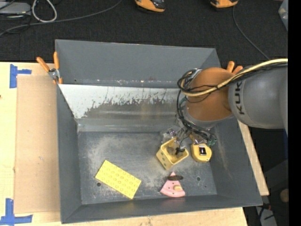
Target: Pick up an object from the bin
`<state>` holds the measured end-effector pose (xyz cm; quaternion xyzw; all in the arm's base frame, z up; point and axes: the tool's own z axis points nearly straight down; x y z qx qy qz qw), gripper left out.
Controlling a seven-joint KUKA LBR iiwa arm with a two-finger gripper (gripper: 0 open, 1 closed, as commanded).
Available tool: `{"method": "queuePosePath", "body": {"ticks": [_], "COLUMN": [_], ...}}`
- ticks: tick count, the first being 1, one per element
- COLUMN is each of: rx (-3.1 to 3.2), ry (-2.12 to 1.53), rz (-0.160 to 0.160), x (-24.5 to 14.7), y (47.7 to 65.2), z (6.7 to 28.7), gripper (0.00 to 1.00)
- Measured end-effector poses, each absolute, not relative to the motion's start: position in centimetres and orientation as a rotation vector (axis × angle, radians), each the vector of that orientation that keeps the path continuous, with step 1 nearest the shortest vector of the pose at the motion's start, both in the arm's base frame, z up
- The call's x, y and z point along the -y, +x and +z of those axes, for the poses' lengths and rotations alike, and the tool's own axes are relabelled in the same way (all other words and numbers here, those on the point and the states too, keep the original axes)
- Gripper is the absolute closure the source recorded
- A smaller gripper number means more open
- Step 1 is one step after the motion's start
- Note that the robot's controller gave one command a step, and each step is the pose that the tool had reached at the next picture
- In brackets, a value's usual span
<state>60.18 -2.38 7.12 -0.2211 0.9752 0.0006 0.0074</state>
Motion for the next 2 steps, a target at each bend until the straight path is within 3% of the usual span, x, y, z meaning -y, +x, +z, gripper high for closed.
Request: {"method": "queuePosePath", "body": {"ticks": [1, 2], "rx": [-3.057, -3.059], "ry": [-0.721, -0.708], "rz": [0.013, 0.009], "x": [0.8, 0.8], "y": [59.9, 59.0], "z": [13.2, 21.3], "gripper": [1.0, 1.0]}}
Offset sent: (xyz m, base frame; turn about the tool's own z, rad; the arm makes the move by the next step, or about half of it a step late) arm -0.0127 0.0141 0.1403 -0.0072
